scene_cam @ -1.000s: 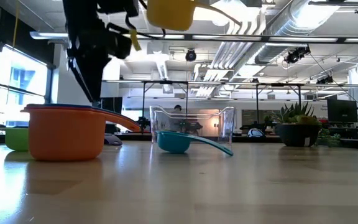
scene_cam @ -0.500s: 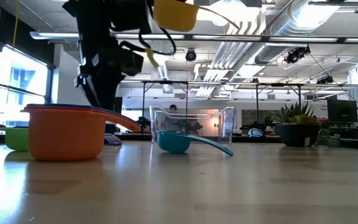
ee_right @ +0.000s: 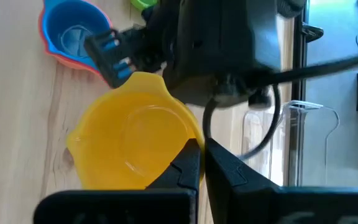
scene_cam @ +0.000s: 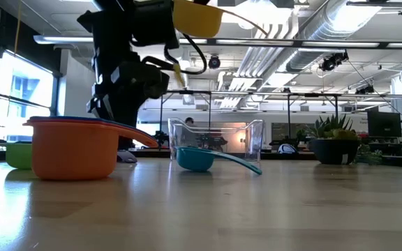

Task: Nest measuring cups in basket
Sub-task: Stack the yellow measuring cup on top of the blue measuring cup

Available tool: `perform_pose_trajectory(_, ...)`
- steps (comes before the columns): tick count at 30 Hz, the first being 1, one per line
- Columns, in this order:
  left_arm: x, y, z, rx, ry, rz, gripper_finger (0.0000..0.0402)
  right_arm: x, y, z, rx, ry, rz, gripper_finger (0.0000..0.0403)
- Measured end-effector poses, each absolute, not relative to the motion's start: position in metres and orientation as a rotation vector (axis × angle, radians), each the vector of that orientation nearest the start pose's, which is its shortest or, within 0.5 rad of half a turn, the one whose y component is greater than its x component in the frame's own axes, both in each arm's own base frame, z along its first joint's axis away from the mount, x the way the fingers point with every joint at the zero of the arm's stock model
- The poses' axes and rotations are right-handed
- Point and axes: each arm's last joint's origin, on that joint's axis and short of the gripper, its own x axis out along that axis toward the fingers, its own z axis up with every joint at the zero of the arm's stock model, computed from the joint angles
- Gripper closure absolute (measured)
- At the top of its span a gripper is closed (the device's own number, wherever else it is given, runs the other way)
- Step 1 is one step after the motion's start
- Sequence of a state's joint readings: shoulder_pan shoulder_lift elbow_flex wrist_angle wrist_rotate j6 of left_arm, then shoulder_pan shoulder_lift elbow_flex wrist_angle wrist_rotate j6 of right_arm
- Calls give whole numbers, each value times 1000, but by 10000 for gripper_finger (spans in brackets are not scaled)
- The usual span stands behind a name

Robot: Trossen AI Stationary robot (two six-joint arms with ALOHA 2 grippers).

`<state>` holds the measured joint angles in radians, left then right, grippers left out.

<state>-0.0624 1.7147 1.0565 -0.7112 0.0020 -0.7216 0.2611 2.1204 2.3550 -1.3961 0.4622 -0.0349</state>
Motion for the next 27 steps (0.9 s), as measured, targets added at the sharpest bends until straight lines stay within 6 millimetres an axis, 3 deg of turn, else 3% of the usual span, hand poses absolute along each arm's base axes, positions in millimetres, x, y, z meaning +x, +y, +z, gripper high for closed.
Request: perform_pose_trajectory(27,317,-48,169,-571,1279,182,264,407,97,357,-429,1104,-152,403)
